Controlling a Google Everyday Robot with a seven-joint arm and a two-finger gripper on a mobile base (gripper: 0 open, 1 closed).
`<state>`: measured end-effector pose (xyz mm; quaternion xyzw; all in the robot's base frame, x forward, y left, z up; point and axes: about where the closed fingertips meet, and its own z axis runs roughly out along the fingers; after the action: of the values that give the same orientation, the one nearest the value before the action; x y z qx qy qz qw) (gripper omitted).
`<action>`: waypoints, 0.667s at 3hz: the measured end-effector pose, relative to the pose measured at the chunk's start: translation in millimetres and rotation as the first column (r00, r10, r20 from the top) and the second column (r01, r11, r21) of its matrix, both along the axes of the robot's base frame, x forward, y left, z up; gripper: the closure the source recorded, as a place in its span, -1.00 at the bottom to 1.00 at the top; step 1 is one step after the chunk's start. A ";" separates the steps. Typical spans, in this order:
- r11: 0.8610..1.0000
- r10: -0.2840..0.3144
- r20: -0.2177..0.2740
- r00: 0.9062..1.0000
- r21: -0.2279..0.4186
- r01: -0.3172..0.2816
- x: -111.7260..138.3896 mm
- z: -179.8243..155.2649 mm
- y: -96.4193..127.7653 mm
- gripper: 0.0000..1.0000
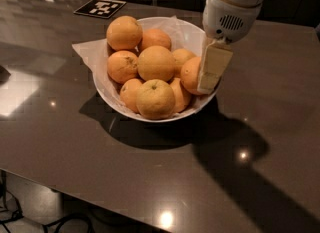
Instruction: Pick orange from white bowl
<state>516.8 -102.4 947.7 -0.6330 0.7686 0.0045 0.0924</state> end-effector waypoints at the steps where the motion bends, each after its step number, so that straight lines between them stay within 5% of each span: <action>1: 1.000 0.006 -0.023 1.000 -0.006 -0.006 1.2 -10.3 4.7 -0.52; 2: 1.000 -0.004 -0.051 0.999 -0.020 0.003 2.7 -24.6 2.7 -0.56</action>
Offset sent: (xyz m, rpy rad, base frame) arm -0.0128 -0.0110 -0.0422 -0.0743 0.1514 -0.0144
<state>519.5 -99.7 923.1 -0.6323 0.7718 0.0130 0.0664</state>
